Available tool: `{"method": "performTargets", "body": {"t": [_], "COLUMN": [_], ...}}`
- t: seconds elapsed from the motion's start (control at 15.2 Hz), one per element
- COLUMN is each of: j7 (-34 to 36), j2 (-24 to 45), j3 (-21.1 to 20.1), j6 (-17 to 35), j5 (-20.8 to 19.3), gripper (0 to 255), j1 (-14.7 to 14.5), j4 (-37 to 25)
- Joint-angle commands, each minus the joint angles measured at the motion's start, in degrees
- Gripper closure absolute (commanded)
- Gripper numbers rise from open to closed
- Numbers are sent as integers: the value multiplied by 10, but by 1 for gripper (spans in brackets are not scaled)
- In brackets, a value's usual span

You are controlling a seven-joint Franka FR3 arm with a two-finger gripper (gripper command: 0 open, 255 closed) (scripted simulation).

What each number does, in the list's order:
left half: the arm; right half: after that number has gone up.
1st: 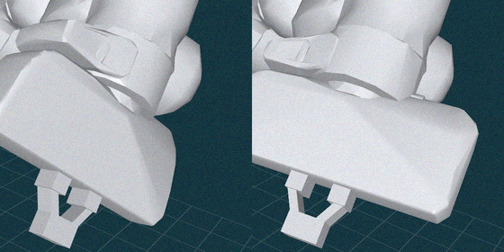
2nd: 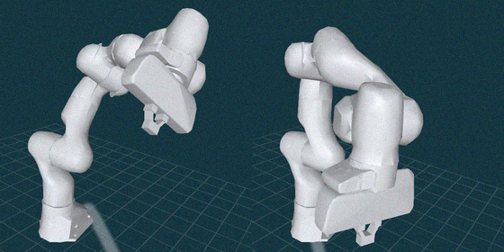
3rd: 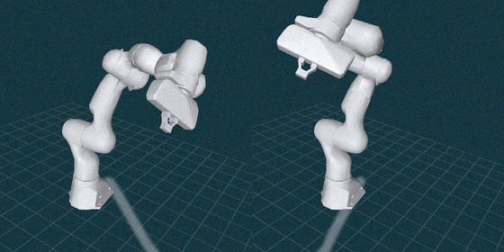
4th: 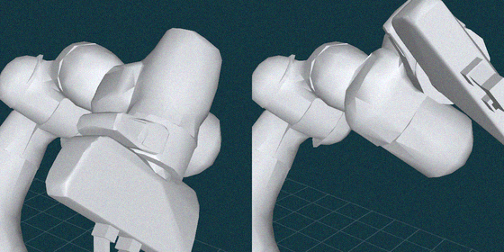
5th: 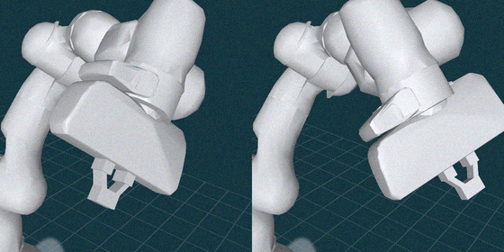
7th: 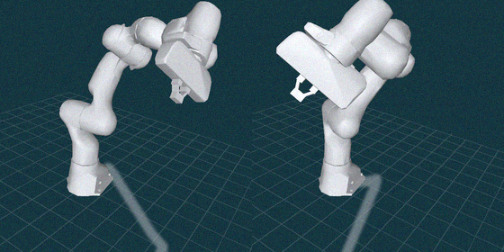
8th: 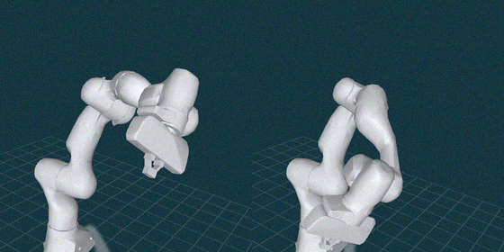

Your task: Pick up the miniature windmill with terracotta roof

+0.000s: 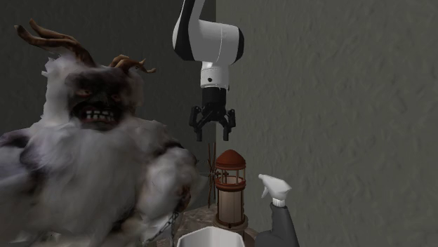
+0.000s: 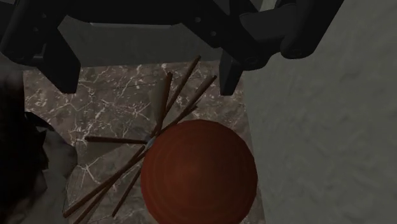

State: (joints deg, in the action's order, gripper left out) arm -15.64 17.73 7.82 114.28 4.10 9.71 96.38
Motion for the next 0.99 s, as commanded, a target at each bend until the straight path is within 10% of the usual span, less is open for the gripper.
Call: {"method": "performTargets", "body": {"t": [0.0,0.53,0.59,0.92], "j7": [-2,-5,-5,-5], "j2": [11,26,25,25], "j3": [0,-1,-1,-1], "j6": [12,50,51,51], "j5": [3,6,6,6], "gripper": [0,0,255,255], "j1": [2,3,2,2], "j4": [0,24,25,25]}}
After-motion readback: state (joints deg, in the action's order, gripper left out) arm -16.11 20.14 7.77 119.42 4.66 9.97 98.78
